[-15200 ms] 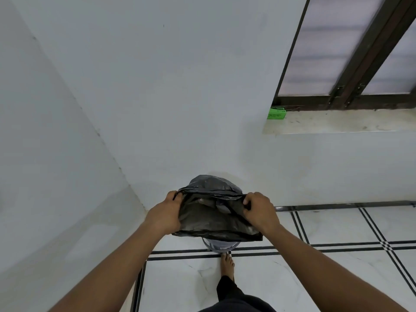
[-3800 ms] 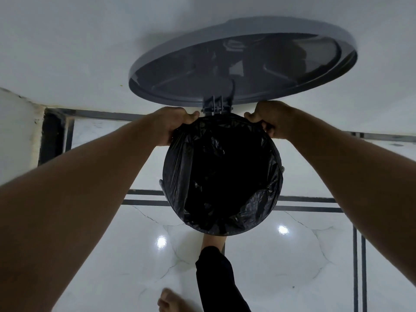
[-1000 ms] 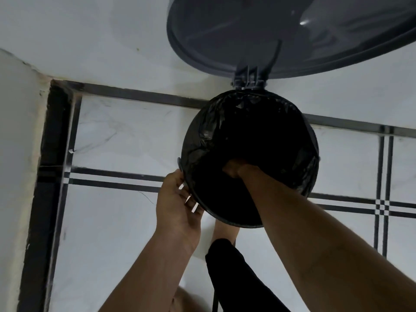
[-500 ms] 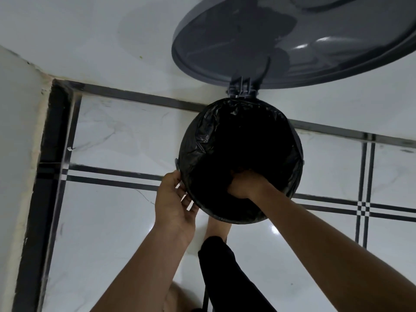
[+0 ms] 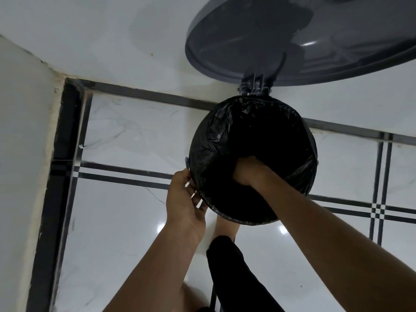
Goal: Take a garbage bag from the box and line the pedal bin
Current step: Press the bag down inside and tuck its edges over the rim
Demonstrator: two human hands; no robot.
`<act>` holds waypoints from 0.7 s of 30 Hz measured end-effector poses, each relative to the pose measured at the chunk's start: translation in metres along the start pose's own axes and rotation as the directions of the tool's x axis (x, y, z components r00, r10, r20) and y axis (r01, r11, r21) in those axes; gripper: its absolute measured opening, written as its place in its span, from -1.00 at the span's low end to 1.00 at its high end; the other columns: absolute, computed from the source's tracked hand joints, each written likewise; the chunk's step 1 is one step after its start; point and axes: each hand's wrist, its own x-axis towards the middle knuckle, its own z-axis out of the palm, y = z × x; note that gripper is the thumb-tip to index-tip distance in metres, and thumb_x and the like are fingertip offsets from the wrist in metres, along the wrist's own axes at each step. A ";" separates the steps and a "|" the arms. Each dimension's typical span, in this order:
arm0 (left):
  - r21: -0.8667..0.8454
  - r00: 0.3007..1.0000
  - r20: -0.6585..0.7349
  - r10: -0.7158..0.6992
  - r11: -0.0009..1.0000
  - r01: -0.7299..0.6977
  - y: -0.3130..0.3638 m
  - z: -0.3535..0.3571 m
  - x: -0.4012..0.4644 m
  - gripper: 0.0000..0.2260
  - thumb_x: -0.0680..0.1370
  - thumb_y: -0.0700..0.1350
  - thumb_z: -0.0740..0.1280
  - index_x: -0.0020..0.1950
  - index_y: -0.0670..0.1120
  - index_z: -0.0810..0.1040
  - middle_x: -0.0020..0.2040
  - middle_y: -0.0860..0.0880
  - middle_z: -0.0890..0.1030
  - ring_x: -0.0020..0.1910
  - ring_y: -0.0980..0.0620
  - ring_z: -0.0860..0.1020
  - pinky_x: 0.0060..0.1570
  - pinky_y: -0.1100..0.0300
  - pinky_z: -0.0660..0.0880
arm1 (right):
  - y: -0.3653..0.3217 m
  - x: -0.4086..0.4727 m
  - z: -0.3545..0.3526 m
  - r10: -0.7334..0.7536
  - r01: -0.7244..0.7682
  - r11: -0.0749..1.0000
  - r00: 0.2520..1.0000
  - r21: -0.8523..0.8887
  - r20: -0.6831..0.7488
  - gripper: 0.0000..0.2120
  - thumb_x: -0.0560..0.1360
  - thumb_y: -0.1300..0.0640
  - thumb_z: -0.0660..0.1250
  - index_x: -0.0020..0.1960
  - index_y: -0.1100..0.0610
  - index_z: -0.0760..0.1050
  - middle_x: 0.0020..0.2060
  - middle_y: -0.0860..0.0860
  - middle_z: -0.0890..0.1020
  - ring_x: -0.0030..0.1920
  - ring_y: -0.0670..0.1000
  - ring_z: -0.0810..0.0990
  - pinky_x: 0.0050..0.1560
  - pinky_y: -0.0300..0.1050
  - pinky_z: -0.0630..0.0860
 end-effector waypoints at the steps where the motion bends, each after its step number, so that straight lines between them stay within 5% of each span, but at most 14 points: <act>1: -0.002 1.000 0.001 -0.003 1.000 0.003 0.001 -0.001 0.000 -0.91 0.53 -0.05 0.37 -0.02 -0.03 0.62 -0.07 -0.04 0.65 -0.06 -0.04 0.61 0.03 0.04 0.56 | -0.005 -0.013 -0.008 -0.013 0.018 0.998 0.996 0.056 -0.093 -0.61 0.57 0.11 0.22 0.34 0.24 0.52 0.30 0.27 0.57 0.30 0.28 0.57 0.28 0.03 0.52; 3: -0.005 1.000 -0.002 -0.008 1.000 0.008 0.001 -0.001 0.000 -0.92 0.52 -0.06 0.37 -0.03 -0.02 0.62 -0.09 -0.03 0.65 -0.07 -0.03 0.60 -0.01 0.07 0.56 | -0.019 -0.036 -0.013 -0.042 0.093 0.983 0.950 0.155 -0.309 -0.65 0.54 0.11 0.26 0.26 0.23 0.54 0.19 0.28 0.60 0.20 0.30 0.61 0.16 0.03 0.54; 5: -0.004 1.000 -0.006 -0.012 1.000 0.012 0.001 0.001 0.002 -0.92 0.53 -0.06 0.37 -0.03 -0.02 0.63 -0.12 -0.01 0.67 -0.09 -0.03 0.61 -0.04 0.08 0.56 | -0.037 -0.041 -0.008 -0.088 0.166 0.966 0.932 0.198 -0.352 -0.60 0.48 0.02 0.22 0.24 0.18 0.54 0.17 0.24 0.62 0.16 0.28 0.62 0.15 0.05 0.56; 8: 0.001 1.000 -0.016 -0.009 1.000 0.009 -0.001 0.001 0.004 -0.90 0.56 -0.05 0.36 -0.02 -0.02 0.64 -0.09 -0.01 0.71 -0.05 -0.03 0.65 0.01 0.06 0.58 | -0.040 0.008 0.011 -0.061 0.074 0.989 0.993 0.128 -0.102 -0.38 0.39 -0.10 0.06 0.33 0.12 0.54 0.31 0.22 0.59 0.28 0.25 0.58 0.31 0.10 0.52; 11: 0.003 1.000 -0.020 -0.005 1.000 0.005 -0.002 -0.003 0.007 -0.83 0.59 -0.03 0.34 0.09 -0.04 0.67 -0.04 -0.02 0.73 0.02 -0.05 0.68 0.08 0.02 0.61 | -0.026 0.041 0.019 0.030 -0.030 1.000 0.996 -0.009 0.081 -0.46 0.64 -0.06 0.06 0.53 0.17 0.36 0.48 0.21 0.43 0.44 0.22 0.45 0.43 0.01 0.39; 21: 0.027 1.000 -0.001 -0.022 0.999 0.022 0.000 -0.010 0.017 -0.87 0.57 -0.05 0.34 0.04 -0.05 0.64 -0.14 0.01 0.73 -0.08 -0.01 0.67 -0.15 0.13 0.60 | -0.011 0.061 0.015 0.003 0.003 0.997 0.997 -0.072 0.077 -0.52 0.72 0.01 0.10 0.57 0.21 0.29 0.56 0.20 0.32 0.53 0.21 0.32 0.50 -0.02 0.24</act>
